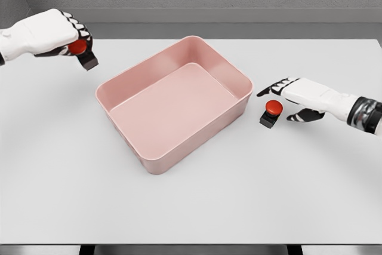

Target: Put the industrial switch in the basket with both arms

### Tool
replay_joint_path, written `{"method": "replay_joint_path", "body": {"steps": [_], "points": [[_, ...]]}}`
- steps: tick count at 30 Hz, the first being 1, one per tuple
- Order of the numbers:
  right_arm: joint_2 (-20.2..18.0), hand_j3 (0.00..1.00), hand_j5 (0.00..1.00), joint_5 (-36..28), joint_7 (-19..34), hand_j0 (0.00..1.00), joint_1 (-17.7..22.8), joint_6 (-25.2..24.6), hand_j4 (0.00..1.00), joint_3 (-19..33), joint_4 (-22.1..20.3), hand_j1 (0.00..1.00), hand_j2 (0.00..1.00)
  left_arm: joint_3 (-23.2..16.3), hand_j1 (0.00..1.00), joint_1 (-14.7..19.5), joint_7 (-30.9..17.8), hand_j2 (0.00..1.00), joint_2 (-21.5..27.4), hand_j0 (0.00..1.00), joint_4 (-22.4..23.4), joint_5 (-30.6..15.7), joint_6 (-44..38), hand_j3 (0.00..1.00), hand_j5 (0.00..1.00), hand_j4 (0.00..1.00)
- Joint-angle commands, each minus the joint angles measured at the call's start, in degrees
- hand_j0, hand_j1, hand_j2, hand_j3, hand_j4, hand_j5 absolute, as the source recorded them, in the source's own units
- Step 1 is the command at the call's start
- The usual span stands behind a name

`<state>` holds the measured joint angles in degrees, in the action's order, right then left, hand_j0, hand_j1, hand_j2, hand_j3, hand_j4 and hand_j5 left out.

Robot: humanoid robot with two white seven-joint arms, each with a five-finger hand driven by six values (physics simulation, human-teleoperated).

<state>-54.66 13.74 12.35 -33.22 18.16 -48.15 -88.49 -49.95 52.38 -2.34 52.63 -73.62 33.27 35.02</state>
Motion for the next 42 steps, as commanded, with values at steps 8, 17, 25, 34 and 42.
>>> {"method": "replay_joint_path", "body": {"steps": [8,17,25,34,42], "points": [[0.6,0.78,0.78,0.0,0.5,0.78,0.1,0.1,0.78,-0.4,0.0,0.78,0.78,2.4,0.38,-0.5,-2.1,0.38,2.7,0.38,-17.7,-2.9,0.0,0.38,0.38,0.38],[1.0,0.72,0.72,0.0,1.0,0.72,0.1,0.5,0.72,-0.9,-0.2,0.72,0.72,1.7,0.38,-4.3,-5.5,0.38,-0.2,0.38,-24.2,-2.9,0.0,0.38,0.38,0.38],[1.0,0.63,0.63,0.0,2.4,0.63,0.1,1.3,0.63,-1.2,-0.4,0.63,0.63,1.4,0.38,-4.7,-6.4,0.38,-1.7,0.38,-25.0,-2.9,0.0,0.38,0.38,0.38],[1.0,0.48,0.48,0.0,3.5,0.48,-0.4,1.3,0.48,-1.2,-0.3,0.48,0.48,1.3,0.38,-6.2,-6.5,0.38,-4.0,0.38,-24.4,-2.2,0.0,0.38,0.38,0.38],[0.7,0.45,0.45,0.0,4.3,0.45,-1.8,2.1,0.45,-0.8,-0.1,0.45,0.45,1.0,0.75,-6.8,-6.3,0.75,-4.6,0.75,-23.6,-1.7,0.0,0.75,0.75,0.75]]}}
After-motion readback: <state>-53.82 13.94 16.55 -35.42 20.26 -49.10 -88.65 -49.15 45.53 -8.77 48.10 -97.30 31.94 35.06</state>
